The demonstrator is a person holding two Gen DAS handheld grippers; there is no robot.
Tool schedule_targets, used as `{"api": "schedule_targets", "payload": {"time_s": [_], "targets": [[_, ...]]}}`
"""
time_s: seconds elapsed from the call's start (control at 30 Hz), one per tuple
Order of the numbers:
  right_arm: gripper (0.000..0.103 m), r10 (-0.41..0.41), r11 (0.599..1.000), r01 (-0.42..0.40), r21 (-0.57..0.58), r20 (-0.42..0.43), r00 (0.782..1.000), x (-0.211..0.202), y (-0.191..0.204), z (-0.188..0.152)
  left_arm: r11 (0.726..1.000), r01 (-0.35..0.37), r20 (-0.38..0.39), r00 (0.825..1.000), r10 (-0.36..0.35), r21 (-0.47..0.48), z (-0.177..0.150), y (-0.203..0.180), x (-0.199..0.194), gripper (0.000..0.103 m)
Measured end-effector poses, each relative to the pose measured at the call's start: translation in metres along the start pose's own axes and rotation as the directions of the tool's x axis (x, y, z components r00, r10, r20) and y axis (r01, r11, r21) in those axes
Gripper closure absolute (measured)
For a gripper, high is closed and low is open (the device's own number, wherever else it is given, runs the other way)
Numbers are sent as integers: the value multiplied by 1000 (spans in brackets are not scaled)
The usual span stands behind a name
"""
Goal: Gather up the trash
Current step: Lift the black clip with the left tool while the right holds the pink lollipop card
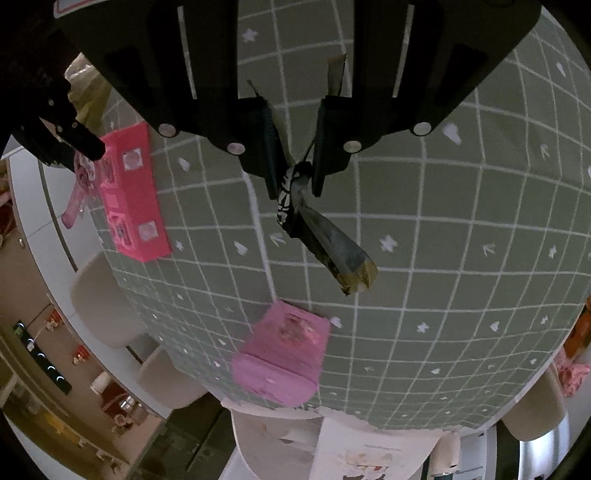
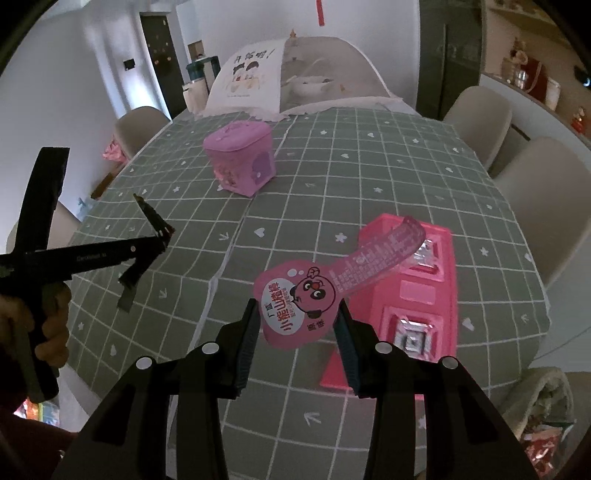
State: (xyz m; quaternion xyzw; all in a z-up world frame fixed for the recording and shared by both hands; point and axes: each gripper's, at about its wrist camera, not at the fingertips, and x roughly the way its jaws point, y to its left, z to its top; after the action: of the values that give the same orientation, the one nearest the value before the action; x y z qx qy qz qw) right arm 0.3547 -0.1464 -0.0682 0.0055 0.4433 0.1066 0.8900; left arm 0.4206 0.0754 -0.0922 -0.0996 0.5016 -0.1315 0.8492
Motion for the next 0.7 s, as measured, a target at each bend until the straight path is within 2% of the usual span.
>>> {"api": "schedule_targets", "payload": {"time_s": [0.43,0.7], "targets": [[65,0,999,0,-33,0,1000,-20,-16,-15,998,-9,4,1000,9,-56,-29,-16,-11,86],[65,-10,1000,11,-21,40,999,-40,-31,-19,1000,-13,27,1000,13,-22,-37,-35,-24,86]]}}
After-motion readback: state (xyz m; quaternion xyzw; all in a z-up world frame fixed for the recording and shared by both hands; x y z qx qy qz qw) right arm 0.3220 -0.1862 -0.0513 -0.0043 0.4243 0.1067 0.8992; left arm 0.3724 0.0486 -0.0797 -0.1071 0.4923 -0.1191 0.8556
